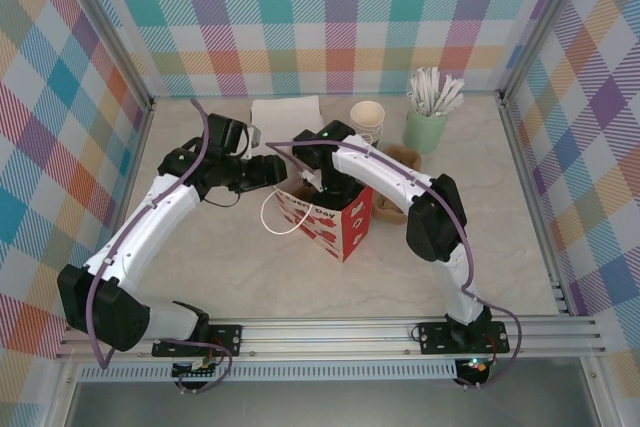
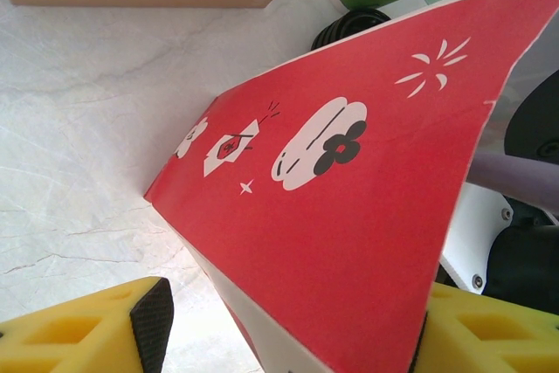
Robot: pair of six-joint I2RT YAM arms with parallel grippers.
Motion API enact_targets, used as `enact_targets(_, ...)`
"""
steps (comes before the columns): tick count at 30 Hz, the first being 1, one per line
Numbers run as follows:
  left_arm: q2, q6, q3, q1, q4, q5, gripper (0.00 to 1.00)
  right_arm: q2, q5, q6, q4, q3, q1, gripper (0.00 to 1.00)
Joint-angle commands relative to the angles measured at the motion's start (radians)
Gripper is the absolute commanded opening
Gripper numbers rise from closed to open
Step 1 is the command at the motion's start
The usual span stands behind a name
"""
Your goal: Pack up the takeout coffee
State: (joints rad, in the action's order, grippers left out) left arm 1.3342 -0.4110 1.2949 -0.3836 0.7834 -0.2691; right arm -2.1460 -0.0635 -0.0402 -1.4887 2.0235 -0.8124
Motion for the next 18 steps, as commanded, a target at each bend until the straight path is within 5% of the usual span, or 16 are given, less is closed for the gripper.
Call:
enact_targets(1,0.004,0.013,0.025,0.002,0.020,0.008,0.67,-0.011,-0.010,-0.006,0.005,-0.014,0.007,0.77)
enact_targets(18,0.004,0.012,0.026,0.002,0.019,0.006,0.67,-0.016,-0.012,0.002,0.036,-0.038,0.008,0.77)
